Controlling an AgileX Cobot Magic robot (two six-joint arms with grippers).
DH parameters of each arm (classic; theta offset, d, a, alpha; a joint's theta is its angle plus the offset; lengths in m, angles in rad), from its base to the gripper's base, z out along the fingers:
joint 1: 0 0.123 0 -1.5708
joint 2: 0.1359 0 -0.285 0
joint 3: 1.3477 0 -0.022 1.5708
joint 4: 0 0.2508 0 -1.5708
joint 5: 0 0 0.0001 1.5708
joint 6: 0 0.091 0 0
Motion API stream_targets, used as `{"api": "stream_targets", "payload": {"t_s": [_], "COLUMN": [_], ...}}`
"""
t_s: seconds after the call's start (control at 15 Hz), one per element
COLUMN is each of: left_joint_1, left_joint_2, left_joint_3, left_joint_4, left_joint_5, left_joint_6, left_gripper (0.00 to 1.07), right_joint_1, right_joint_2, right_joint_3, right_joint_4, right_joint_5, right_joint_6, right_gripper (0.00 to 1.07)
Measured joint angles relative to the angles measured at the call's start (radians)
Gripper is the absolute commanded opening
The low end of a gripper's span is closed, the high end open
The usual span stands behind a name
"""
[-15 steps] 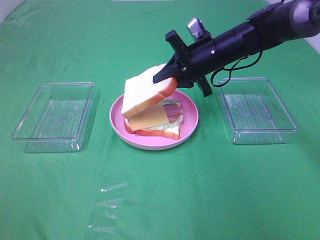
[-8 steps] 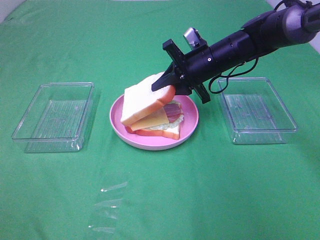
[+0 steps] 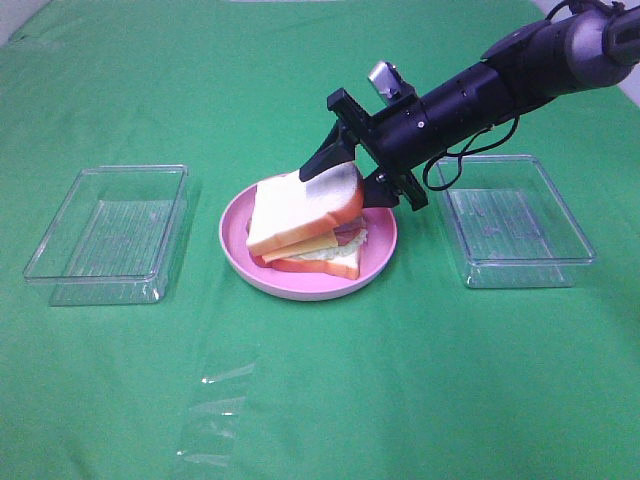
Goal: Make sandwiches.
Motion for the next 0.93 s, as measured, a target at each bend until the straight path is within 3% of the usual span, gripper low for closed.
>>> {"api": "stream_targets", "payload": {"t_s": [0.27,0.6,0.87,0.93], "left_joint_1": [0.000,0.000,0.000,0.000], "left_joint_2": [0.000,0.000,0.000,0.000], "left_joint_3": [0.000,0.000,0.000,0.000], "left_joint_4": [0.000,0.000,0.000,0.000], "left_joint_5": [0.000,0.000,0.000,0.000], "left_joint_6": [0.000,0.000,0.000,0.000], "left_gripper": [0.98,0.98,0.98,0.98], "right_joint_1": [0.000,0.000,-0.024,-0.088], "right_joint_2": [-0.062,-0.204,-0.302,-0.338], "right_joint_3": [0.000,0.000,-0.001,-0.003], "right_joint_4": [-0.206,-0.693,-0.844,-0.874], "right_joint_5": [-0.016,-0.018,0.053,0.091], "right_joint_6": [0.048,0.363,0.422,0.422], "right_gripper": [0.82,0.82,0.82,0.82]}}
